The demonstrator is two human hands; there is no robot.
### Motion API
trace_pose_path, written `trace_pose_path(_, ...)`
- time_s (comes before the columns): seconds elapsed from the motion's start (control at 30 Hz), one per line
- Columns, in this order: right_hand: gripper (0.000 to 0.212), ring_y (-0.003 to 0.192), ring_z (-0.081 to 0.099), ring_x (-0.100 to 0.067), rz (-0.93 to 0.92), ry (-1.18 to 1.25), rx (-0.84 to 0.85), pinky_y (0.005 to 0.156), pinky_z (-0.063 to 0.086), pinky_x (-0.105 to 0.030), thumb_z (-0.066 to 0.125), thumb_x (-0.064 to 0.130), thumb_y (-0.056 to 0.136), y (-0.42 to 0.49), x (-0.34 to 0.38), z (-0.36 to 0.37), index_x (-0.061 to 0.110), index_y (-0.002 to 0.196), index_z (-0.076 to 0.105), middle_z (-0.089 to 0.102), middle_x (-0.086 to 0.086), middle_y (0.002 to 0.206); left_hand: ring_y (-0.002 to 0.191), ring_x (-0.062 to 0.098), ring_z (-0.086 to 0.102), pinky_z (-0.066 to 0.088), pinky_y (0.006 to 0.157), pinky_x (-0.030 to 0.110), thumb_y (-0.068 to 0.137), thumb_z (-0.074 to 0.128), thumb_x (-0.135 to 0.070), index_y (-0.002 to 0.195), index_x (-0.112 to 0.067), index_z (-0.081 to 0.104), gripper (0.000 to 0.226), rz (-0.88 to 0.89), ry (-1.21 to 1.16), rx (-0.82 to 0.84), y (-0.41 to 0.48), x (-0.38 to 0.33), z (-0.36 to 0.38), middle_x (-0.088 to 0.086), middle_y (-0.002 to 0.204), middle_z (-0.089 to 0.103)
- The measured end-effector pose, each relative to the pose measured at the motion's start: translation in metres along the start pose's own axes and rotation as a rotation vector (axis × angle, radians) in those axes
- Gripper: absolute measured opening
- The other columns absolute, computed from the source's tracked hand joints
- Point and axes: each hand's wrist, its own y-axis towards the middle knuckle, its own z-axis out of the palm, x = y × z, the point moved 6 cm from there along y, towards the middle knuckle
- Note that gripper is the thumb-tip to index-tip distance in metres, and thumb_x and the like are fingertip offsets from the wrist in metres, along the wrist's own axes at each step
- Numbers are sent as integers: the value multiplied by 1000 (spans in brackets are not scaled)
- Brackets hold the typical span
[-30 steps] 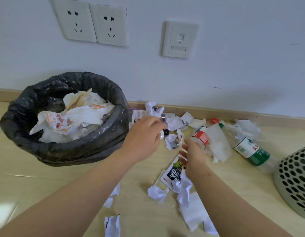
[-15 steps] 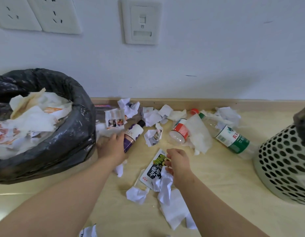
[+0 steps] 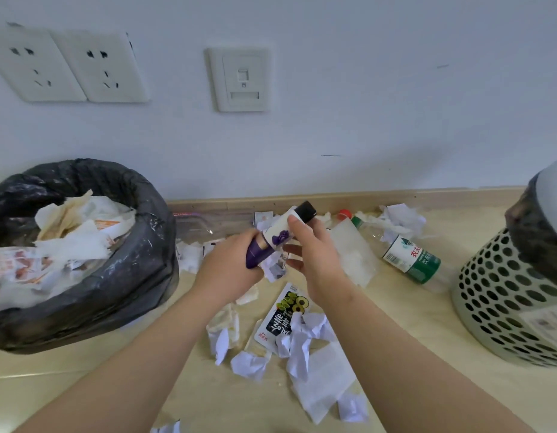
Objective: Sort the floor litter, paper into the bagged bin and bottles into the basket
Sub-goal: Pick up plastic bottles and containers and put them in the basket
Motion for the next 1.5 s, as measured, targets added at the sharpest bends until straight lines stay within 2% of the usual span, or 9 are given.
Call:
trace_pose_path(0.23, 32, 89, 61, -19, -140, 289, -3, 76, 52, -32, 55, 34, 93, -16, 71, -10, 25, 125, 52, 62, -1, 102, 74, 20, 52, 31, 55, 28, 72, 62, -11, 87, -28, 40, 32, 185, 69, -66, 17, -64, -45, -3, 83, 51)
trace_pose_path(0.33, 14, 91, 62, -21, -176, 391, -102, 82, 52, -37, 56, 31, 93, -23, 102, -29, 26, 105, 56, 61, -2, 101, 71, 19, 52, 33, 54, 28, 76, 63, -14, 85, -28, 41, 27, 255, 52, -71, 22, -104, -56, -4, 79, 52)
trace_pose_path(0.47, 7, 82, 56, -18, -296, 455, -296, 75, 53, -35, 54, 26, 92, -43, 147, -75, 22, 86, 53, 54, 0, 85, 81, 18, 55, 42, 68, 28, 80, 68, -18, 108, -22, 49, 34, 371, -79, -1, 20, -170, -54, -3, 93, 56)
trace_pose_path(0.6, 7, 80, 57, -12, -512, 365, -551, 83, 52, -36, 55, 29, 90, -72, 181, -127, 26, 96, 55, 57, 2, 90, 115, 16, 50, 40, 93, 28, 85, 67, -28, 138, -23, 37, 62, 358, -222, -13, 23, -212, -47, -1, 132, 46)
trace_pose_path(0.77, 16, 56, 54, 9, -884, 296, -892, 59, 42, -10, 55, 16, 93, -122, 209, -203, 12, 108, 51, 54, 7, 82, 106, 10, 49, 37, 85, 24, 89, 60, -28, 134, -26, 40, 49, 298, -379, -2, 22, -247, -26, -5, 131, 46)
trace_pose_path(0.97, 32, 92, 57, -8, -845, 94, -1179, 80, 47, -12, 54, 21, 89, -127, 189, -282, 18, 121, 52, 56, 1, 110, 100, 8, 52, 39, 80, 20, 90, 58, -28, 130, -26, 47, 41, 268, -363, 79, 18, -256, 4, -9, 127, 48)
trace_pose_path(1.13, 44, 109, 55, -19, -471, -196, -1129, 96, 50, -39, 52, 9, 89, -99, 159, -292, 17, 131, 46, 45, -6, 134, 102, 2, 45, 31, 82, 16, 92, 57, -25, 125, -24, 51, 34, 222, -298, 143, 15, -235, 26, -14, 115, 51)
trace_pose_path(1.37, 33, 114, 44, -13, -652, -627, -818, 90, 33, -22, 48, 12, 90, -81, 164, -202, 18, 122, 52, 50, 1, 129, 101, 19, 61, 48, 81, 30, 92, 54, -29, 122, -25, 53, 30, 137, -209, 188, 14, -174, 34, -7, 122, 56)
trace_pose_path(1.5, 34, 114, 45, -14, -577, -834, -537, 92, 38, -27, 49, 13, 90, -61, 125, -147, 18, 123, 52, 50, 0, 129, 86, 11, 56, 41, 62, 19, 94, 52, -27, 120, -22, 54, 27, 115, -156, 209, 3, -134, 30, -5, 116, 57)
